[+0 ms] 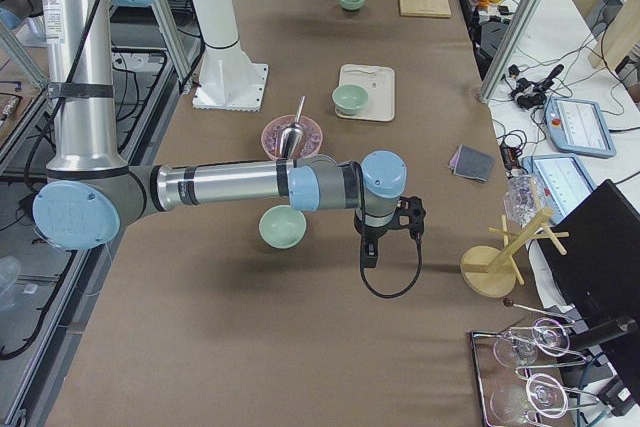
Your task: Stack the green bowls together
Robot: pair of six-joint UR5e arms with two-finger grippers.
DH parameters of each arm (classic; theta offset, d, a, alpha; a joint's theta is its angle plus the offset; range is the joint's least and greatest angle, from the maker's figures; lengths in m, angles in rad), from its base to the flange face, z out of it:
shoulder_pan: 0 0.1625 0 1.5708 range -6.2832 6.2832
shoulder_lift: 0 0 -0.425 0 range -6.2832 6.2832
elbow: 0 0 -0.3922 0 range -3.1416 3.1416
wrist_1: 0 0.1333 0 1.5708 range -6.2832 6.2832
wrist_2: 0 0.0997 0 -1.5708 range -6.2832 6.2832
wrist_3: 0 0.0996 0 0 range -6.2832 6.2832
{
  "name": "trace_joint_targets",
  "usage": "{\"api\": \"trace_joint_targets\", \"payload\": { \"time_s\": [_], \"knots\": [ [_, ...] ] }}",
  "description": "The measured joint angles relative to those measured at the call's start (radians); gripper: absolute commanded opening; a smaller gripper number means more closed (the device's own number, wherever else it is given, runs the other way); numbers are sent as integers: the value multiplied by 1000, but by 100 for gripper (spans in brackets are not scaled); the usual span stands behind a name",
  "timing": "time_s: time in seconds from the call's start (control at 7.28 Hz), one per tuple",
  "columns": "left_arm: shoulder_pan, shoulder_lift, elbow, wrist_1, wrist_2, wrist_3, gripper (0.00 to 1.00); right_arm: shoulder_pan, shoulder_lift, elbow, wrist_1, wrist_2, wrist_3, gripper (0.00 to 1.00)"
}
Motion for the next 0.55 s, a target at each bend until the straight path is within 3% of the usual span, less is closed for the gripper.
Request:
{"api": "trace_joint_targets", "payload": {
  "time_s": [0.55],
  "knots": [
    [0, 1, 3, 0, 1, 2, 98, 0, -6, 0, 0, -1, 0, 100]
  ]
}}
